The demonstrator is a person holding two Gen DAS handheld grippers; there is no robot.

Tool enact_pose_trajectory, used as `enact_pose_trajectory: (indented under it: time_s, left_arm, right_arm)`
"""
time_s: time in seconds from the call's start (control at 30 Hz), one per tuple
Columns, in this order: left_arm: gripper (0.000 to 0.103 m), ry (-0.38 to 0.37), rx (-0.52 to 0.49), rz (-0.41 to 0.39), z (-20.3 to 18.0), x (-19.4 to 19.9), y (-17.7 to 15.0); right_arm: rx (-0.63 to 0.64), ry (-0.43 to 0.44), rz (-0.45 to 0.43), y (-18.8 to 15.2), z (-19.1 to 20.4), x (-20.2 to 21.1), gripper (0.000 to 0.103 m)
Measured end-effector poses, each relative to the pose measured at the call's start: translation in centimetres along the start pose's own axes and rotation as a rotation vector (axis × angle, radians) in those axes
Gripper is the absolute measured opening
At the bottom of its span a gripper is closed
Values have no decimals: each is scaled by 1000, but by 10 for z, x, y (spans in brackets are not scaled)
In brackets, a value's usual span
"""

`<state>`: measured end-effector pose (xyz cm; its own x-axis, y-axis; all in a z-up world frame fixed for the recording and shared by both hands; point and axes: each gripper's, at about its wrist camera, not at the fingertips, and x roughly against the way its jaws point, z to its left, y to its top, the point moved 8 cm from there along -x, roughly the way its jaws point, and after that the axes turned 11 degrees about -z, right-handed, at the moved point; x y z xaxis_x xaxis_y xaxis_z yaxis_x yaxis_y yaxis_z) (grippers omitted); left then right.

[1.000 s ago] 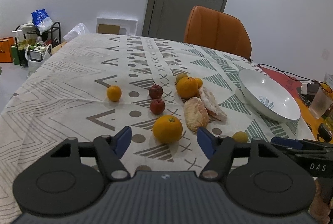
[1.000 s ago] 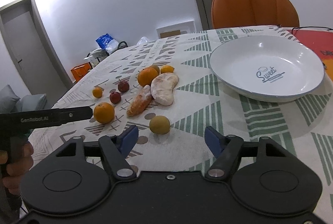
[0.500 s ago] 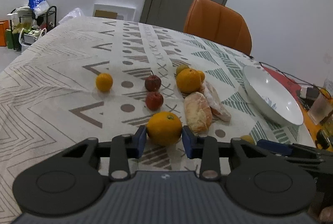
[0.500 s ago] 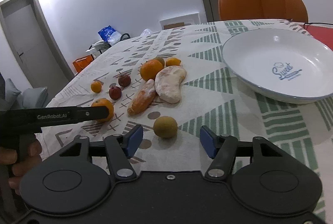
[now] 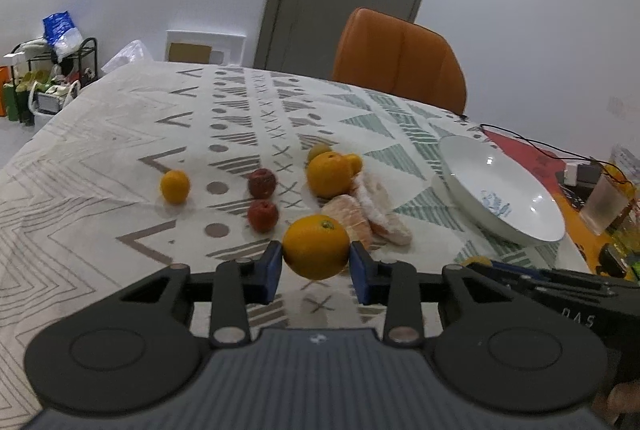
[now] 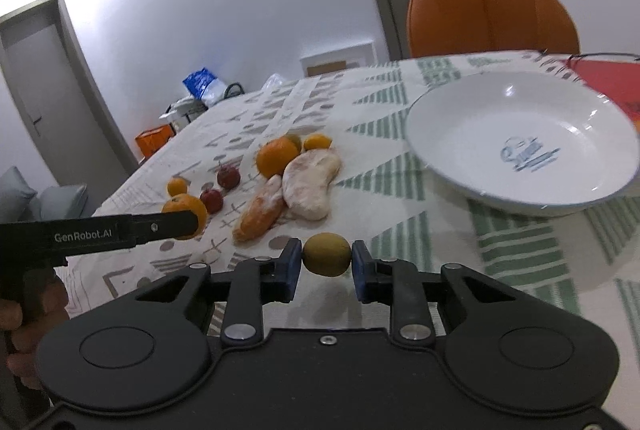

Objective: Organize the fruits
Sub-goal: 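Grasp the large orange with the left gripper while the right grasps a small yellow citrus, then carry the orange and small citrus in both grippers over the white plate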

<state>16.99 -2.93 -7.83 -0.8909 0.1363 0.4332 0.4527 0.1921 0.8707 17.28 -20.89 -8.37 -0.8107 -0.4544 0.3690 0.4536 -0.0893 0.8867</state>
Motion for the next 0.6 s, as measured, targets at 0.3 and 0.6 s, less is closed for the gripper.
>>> enact_pose_trajectory:
  time_s: [0.3, 0.6]
  left_arm:
    - [34, -53, -45, -23, -30, 0, 11]
    - [34, -92, -71, -46, -56, 0, 15]
  right_arm:
    - [-28, -40, -70, 17, -16, 24, 25]
    - [-47, -71, -118, 26, -35, 39, 25]
